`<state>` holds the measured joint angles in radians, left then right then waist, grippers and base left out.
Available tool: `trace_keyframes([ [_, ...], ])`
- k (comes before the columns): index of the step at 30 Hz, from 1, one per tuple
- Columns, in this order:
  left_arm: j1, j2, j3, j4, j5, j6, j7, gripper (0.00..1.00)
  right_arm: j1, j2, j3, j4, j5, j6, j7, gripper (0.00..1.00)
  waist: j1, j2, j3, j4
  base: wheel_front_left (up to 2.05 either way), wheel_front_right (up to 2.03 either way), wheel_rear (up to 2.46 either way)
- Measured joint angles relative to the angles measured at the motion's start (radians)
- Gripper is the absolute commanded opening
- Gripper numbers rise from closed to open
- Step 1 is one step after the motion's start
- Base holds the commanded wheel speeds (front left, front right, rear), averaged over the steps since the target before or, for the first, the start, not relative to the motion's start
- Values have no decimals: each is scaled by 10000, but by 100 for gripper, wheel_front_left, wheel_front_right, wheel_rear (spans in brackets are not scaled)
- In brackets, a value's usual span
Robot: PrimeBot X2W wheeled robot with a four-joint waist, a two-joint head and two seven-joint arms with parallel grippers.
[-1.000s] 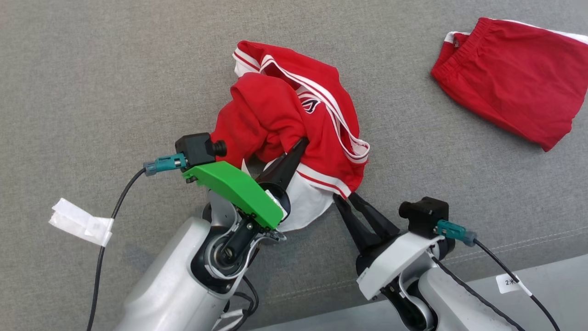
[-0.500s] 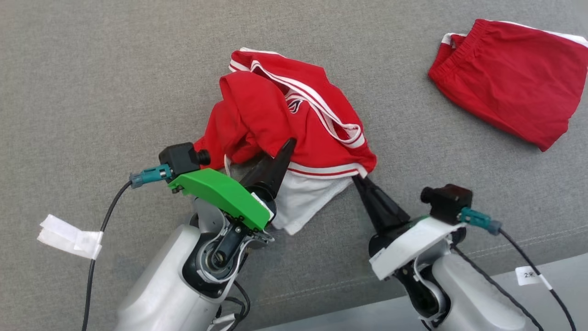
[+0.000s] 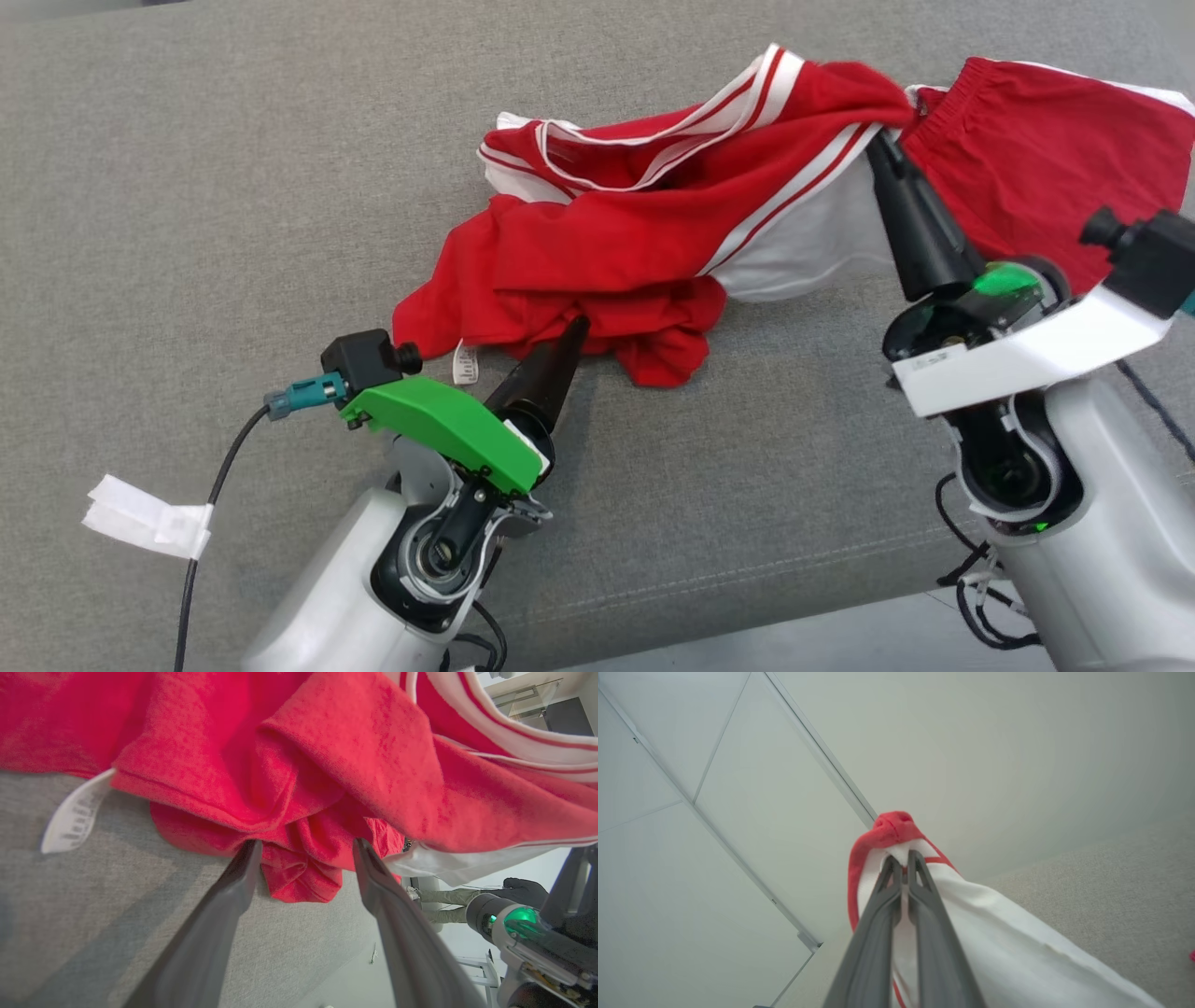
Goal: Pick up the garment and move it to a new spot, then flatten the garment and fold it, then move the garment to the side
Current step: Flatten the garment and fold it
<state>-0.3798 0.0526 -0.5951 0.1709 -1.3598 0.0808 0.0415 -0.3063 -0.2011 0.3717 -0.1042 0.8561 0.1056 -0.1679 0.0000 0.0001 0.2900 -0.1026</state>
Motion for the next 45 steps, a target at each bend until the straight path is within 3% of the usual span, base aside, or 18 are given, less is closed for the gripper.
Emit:
trace_keyframes([
  [6,253,-10,-56,127,-46,0,-151,100,-627,-497,-947,-995,652,-33,596,0,0,0,-67,272,0,0,0],
  [13,310,-12,174,219,-75,0,-420,100,-1267,-949,-1833,-1572,1016,-759,1337,0,0,0,-74,539,0,0,0],
  [22,312,-17,-10,660,-105,-4,-405,100,-1400,-970,-1879,-1910,1509,-1179,2054,0,0,0,132,717,0,0,0],
  [31,328,-36,52,811,-1062,-192,-134,100,-1443,-997,-1862,-2299,1749,-1519,2456,0,0,0,323,588,0,0,0],
  [34,312,-61,151,857,-1555,-196,-31,100,-1509,-1009,-1893,-2406,1749,-1534,2514,0,0,0,388,515,0,0,0],
  [45,-478,-136,616,1425,-1666,-199,-426,100,-1567,-1070,-2004,-2736,1779,-1710,2667,0,0,0,718,282,0,0,0],
])
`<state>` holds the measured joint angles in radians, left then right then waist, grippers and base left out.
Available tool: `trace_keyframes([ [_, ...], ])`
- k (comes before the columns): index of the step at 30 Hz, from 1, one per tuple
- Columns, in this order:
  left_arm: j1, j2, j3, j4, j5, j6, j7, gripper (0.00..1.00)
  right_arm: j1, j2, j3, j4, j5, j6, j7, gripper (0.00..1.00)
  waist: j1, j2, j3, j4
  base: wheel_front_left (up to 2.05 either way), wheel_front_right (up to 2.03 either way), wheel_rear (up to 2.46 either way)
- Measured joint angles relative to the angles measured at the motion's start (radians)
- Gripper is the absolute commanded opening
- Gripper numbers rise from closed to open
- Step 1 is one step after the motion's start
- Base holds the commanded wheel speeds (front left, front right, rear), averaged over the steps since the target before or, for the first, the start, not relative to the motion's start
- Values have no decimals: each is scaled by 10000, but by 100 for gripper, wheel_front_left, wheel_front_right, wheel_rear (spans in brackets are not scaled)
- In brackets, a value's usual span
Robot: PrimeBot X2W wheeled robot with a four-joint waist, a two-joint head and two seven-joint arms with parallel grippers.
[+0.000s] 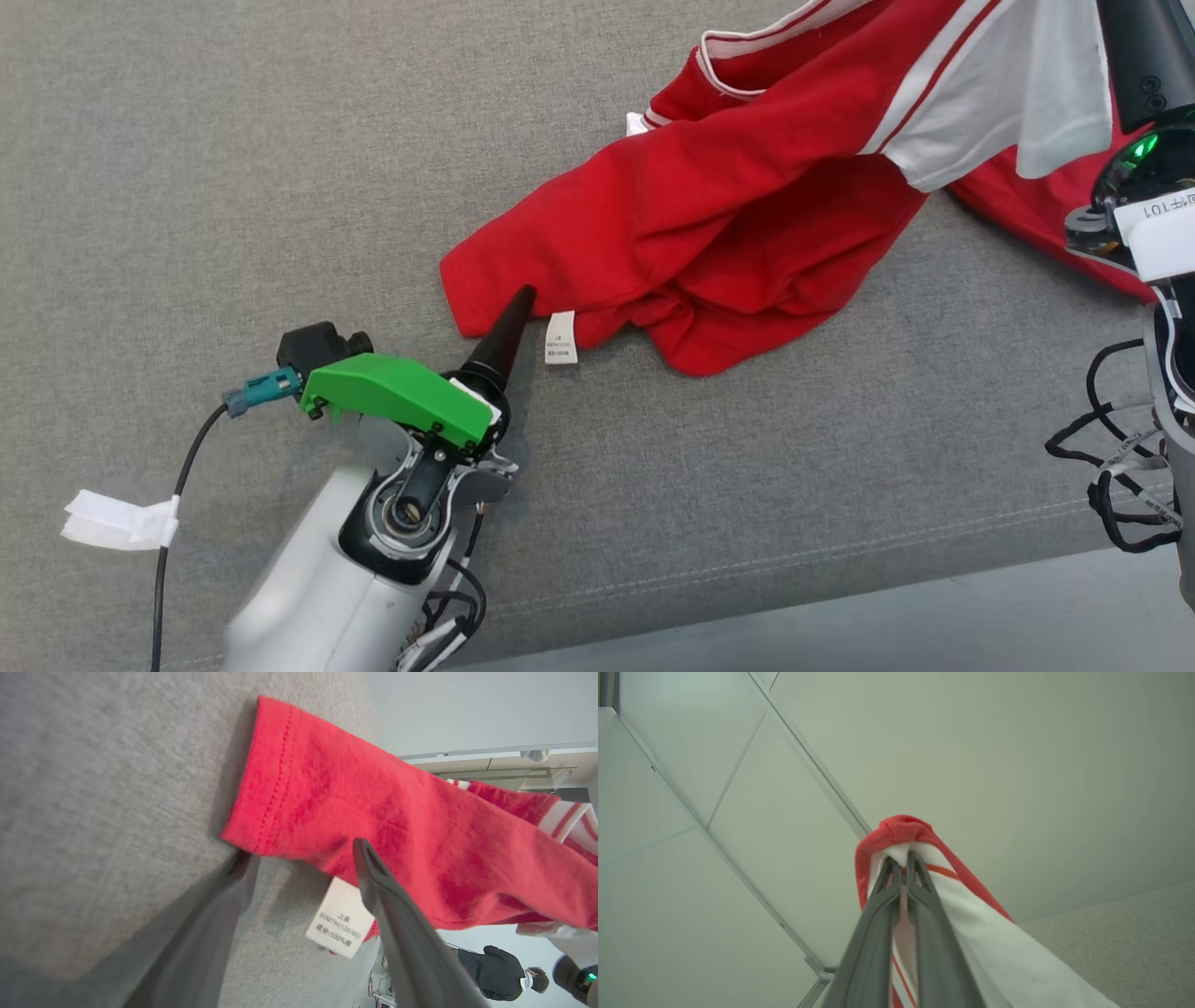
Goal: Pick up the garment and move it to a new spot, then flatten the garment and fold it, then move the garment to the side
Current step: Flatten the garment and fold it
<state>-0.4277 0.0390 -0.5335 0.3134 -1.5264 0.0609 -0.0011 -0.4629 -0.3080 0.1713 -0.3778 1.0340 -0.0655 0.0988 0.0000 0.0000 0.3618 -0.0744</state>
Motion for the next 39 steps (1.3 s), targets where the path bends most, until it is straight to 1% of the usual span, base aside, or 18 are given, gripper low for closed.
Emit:
trace_keyframes([
  [2,-112,-8,40,100,0,-2,-21,100,0,-10,-23,-21,0,-69,2,0,0,0,29,-20,0,0,0],
  [14,-302,-75,17,610,10,-276,-190,100,64,-102,-192,-25,-2,-104,4,0,0,0,-57,-7,0,0,0],
  [15,-303,-75,-29,627,31,-347,-190,100,105,-127,-221,-23,-2,-151,4,0,0,0,-79,19,0,0,0],
  [21,-310,-109,-199,606,92,-608,-186,100,350,-165,-322,-13,0,-159,6,0,0,0,-206,191,0,0,0],
  [22,-310,-107,-199,604,92,-633,-186,94,379,-165,-326,-13,4,-159,6,0,0,0,-225,217,0,0,0],
  [24,-308,-100,-192,625,92,-700,-186,44,406,-161,-316,17,42,-159,6,0,0,0,-274,257,0,0,0],
  [25,-305,-96,-171,621,92,-702,-217,30,413,-157,-307,12,67,-159,36,0,0,0,-299,272,0,0,0],
  [26,-306,-88,-153,619,92,-708,-257,10,413,-155,-299,8,81,-159,52,0,0,0,-318,284,0,0,0],
  [27,-306,-88,-153,619,92,-708,-257,0,413,-155,-299,8,81,-159,52,0,0,0,-318,284,0,0,0],
  [31,-306,-58,-104,593,86,-800,-263,0,417,-148,-290,8,117,-157,52,0,0,0,-350,301,0,0,0],
  [35,-308,-13,217,360,84,-1039,-529,0,441,-102,-272,59,150,-153,46,0,0,0,-413,290,0,0,0],
  [37,-317,130,464,69,84,-1164,-721,0,478,-67,-330,61,150,-153,10,0,0,0,-479,272,0,0,0],
  [38,-340,265,742,-389,84,-1342,-895,0,550,-48,-462,-12,161,-151,-125,0,0,0,-564,257,0,0,0],
  [39,-351,343,848,-677,84,-1419,-963,0,606,8,-560,-105,221,-144,-213,0,0,0,-614,250,0,0,0],
])
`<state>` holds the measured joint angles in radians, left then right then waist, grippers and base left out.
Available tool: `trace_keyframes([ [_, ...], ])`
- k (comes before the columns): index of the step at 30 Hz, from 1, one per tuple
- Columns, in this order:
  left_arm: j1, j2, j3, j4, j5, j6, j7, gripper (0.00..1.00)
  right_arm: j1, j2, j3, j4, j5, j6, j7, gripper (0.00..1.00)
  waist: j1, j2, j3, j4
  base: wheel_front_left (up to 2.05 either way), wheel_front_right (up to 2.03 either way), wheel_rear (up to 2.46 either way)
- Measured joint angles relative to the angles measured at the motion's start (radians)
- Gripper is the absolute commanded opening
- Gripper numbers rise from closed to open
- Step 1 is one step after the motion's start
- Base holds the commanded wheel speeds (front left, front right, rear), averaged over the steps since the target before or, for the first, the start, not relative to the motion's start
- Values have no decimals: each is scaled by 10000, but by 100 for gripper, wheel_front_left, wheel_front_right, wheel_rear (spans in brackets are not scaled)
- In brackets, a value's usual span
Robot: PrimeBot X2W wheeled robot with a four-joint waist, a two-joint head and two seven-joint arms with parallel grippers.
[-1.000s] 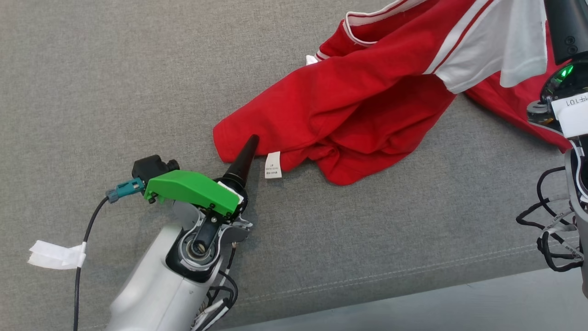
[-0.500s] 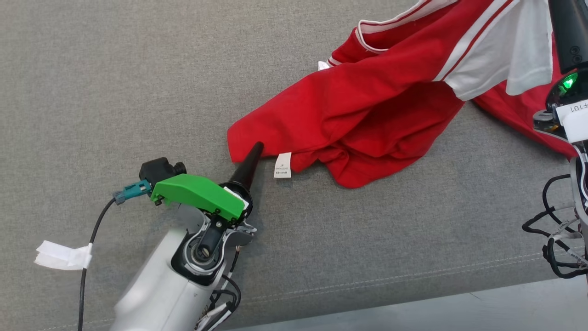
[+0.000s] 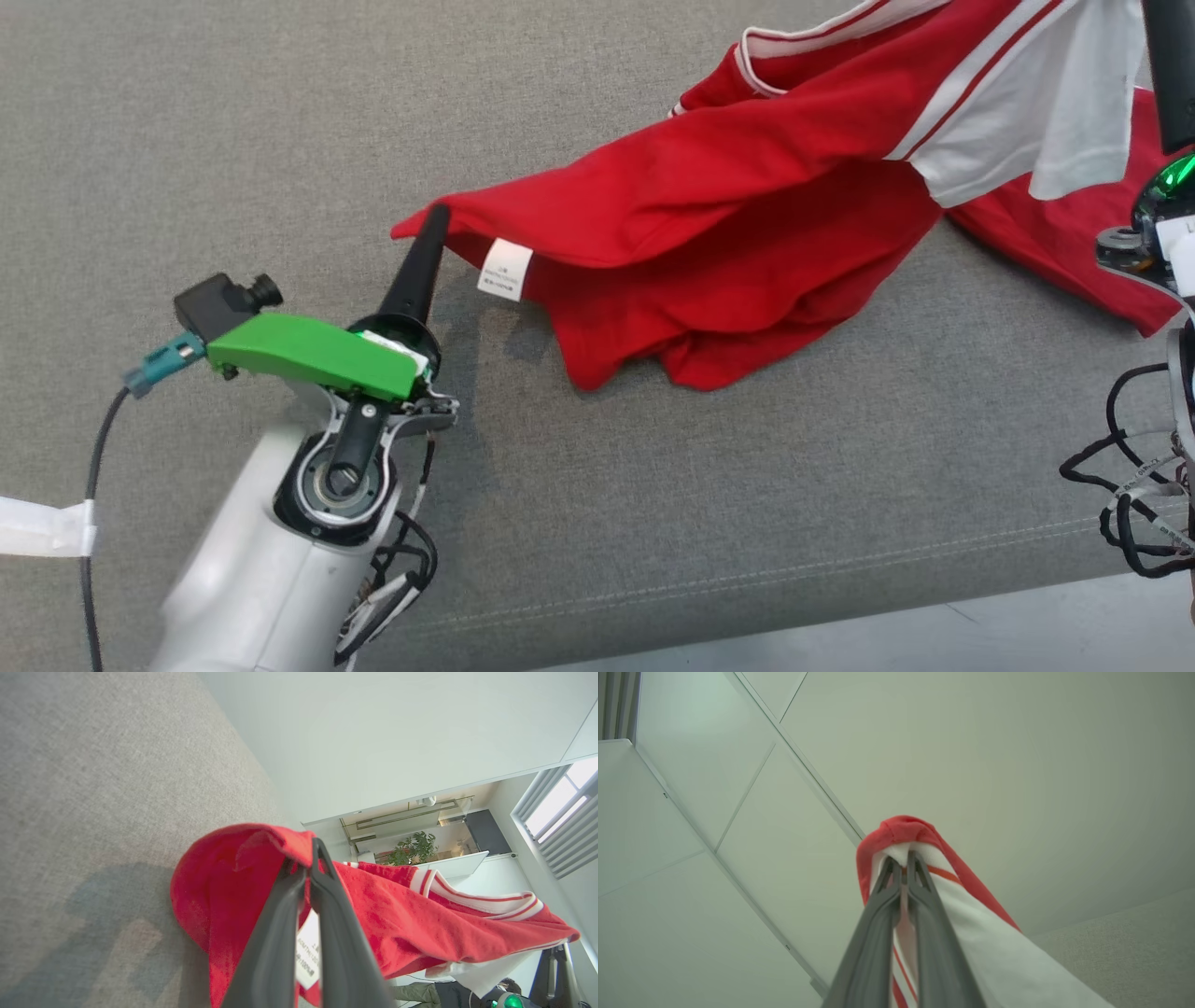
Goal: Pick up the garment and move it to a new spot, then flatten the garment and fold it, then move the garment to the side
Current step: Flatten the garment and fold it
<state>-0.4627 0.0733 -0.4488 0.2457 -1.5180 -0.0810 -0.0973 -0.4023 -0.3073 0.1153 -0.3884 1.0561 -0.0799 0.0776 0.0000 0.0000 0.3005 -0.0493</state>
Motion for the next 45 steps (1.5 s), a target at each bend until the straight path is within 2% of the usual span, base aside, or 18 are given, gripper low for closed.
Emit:
trace_keyframes([
  [5,14,660,608,-1735,0,-190,-313,0,569,548,-380,-961,535,17,-489,0,0,0,-334,-53,0,0,0],
  [10,593,1461,1442,-3653,75,-232,-825,0,2114,1469,-349,-1850,1517,-33,-757,0,0,0,-787,-173,0,0,0],
  [11,865,1668,1710,-3969,267,-155,-1070,0,2542,1674,-245,-1896,1716,-136,-769,0,0,0,-879,-213,0,0,0],
  [14,1873,2259,2638,-5254,525,510,-1440,0,4249,2019,151,-2167,1954,-407,-648,0,0,0,-1089,-413,0,0,0],
  [18,2841,2443,2987,-7235,654,1267,-1409,0,6003,2311,132,-3202,2240,-456,-759,0,0,0,-1171,-737,0,0,0],
  [22,3251,2874,3095,-8798,963,1755,-1300,0,6052,2291,127,-4311,2416,-449,-851,0,0,0,-1129,-916,0,0,0],
  [28,3283,3183,2963,-10907,619,1987,-639,0,5932,1941,708,-5672,2928,-449,-190,0,0,0,-940,-884,0,0,0],
  [33,3423,3578,3331,-11355,198,2063,-161,0,5610,1678,802,-5373,3022,-468,314,0,0,0,-515,-808,0,0,0],
  [37,3364,3948,3664,-11003,-326,2090,286,0,4910,1542,502,-4786,3083,-537,635,0,0,0,-54,-726,0,0,0],
  [42,2750,4615,3774,-9327,-888,2090,1135,0,3969,1770,-81,-2857,3103,-537,955,0,0,0,584,-568,0,0,0],
  [45,2007,4976,3634,-7942,-1041,2092,1712,0,2810,2019,-360,-1601,3074,-537,1170,0,0,0,975,-449,0,0,0],
])
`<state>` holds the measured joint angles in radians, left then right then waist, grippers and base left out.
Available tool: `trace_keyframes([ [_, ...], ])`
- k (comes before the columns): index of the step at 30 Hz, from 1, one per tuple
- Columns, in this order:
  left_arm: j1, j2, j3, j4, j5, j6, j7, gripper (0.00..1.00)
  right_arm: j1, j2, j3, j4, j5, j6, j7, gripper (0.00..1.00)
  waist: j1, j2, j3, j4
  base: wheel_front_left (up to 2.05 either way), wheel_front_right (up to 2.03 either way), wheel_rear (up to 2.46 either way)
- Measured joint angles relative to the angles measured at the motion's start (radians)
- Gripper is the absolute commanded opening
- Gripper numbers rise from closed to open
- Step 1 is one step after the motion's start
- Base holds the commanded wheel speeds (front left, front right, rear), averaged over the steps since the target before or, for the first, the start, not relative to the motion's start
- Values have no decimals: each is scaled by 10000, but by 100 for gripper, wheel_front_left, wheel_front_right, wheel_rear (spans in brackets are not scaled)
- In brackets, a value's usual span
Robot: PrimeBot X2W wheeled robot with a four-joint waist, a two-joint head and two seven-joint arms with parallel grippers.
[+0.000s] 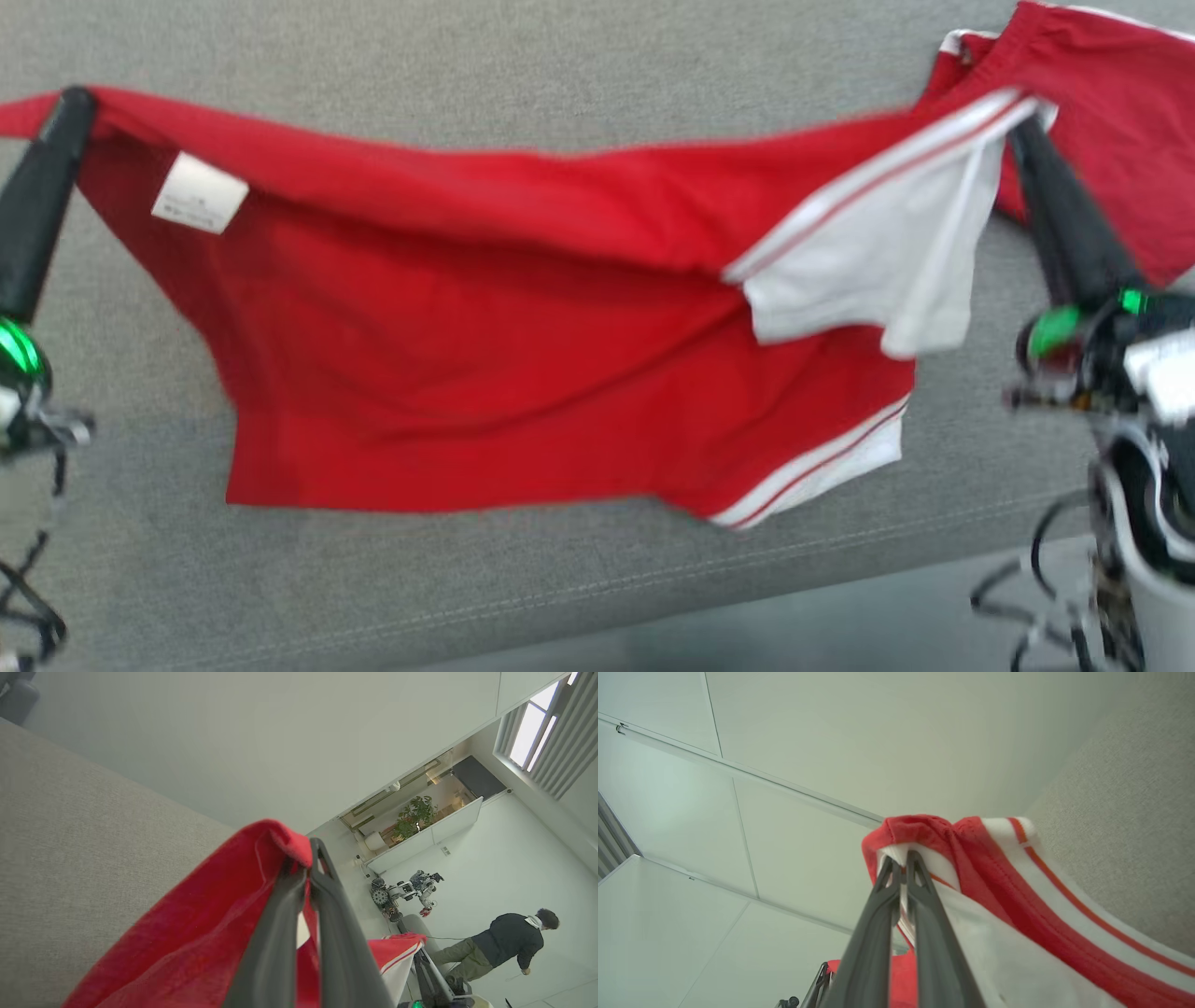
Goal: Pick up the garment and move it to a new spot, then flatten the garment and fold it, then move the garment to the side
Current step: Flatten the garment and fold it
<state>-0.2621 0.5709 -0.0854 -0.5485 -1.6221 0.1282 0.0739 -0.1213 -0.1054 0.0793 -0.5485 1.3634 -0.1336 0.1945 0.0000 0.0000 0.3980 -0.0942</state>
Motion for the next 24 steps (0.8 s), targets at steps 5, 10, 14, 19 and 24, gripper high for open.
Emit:
trace_keyframes([
  [5,-2296,445,-694,2186,-144,0,775,0,-3062,408,-848,2174,-857,0,-157,0,0,-1,625,256,0,0,0],
  [10,-5573,-518,-1517,3910,1127,-2,408,0,-6343,502,-1310,4355,-2015,0,-874,0,0,0,1012,685,0,0,0],
  [14,-7303,-1889,-1916,4079,2207,-2,-476,0,-8367,495,-1346,4878,-2301,0,-1749,0,1,0,1040,1051,0,0,0],
  [19,-8935,-2295,-1195,3628,2633,-188,-1482,0,-10016,439,-612,4178,-1743,6,-2027,0,0,0,1176,1203,0,0,0],
  [24,-7411,-2454,-1321,3707,2823,-1267,-2199,0,-7865,420,-52,4190,-17,186,-2173,0,0,0,1438,1058,0,0,0],
])
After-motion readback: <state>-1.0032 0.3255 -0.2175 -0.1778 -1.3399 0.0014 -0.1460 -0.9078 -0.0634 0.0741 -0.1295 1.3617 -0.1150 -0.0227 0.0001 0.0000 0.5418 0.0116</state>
